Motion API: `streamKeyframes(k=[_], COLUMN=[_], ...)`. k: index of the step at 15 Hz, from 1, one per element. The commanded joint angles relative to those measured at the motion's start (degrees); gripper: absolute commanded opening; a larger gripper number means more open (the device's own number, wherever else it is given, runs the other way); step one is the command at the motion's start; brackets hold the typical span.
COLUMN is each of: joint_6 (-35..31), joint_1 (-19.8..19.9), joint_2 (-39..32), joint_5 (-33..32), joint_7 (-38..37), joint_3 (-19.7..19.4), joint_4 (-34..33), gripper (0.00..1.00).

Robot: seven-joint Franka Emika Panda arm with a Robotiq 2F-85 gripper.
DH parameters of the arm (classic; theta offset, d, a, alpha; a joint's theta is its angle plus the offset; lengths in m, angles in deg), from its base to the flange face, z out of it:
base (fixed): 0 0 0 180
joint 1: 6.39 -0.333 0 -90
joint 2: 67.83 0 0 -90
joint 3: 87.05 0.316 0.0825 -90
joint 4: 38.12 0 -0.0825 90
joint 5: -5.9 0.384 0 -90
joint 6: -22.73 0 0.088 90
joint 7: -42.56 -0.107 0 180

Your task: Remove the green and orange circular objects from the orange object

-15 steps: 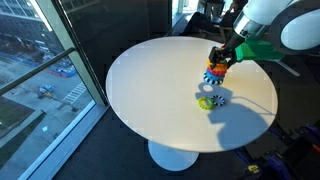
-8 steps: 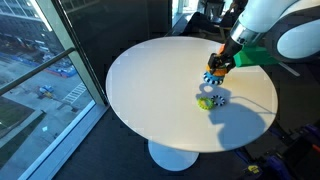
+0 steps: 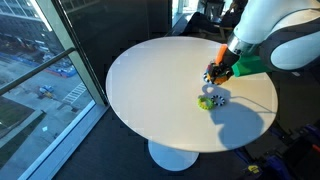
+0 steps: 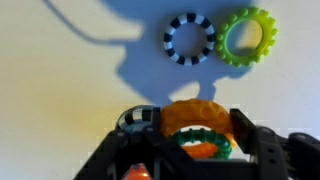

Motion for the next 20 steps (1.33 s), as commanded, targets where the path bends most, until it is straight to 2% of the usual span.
streamKeyframes(k=[1,12,14,16,17,20], joint_6=[-0.64,0.07,0.50,1.28,1.61,2.67], joint_1=[-1.50,-5.25,-6.07,-6.67,-6.91,-7.58], joint_2=[-2.08,-8.04,-8.58,-8.78,-8.80,-8.66], joint_5=[-1.36,-1.23,-1.39,-1.23,-1.18,-1.98], joint_7=[-0.77,-0.74,-0.69,-0.29,-0.10,-0.13], joint_3=[-1.82,-5.84,-6.64,-7.21,-7.42,-8.20], joint_4=[-0.68,-1.96,-2.05,-2.09,-2.08,-2.08], gripper=[0.69,0.70,0.76,0.94,1.00,1.00])
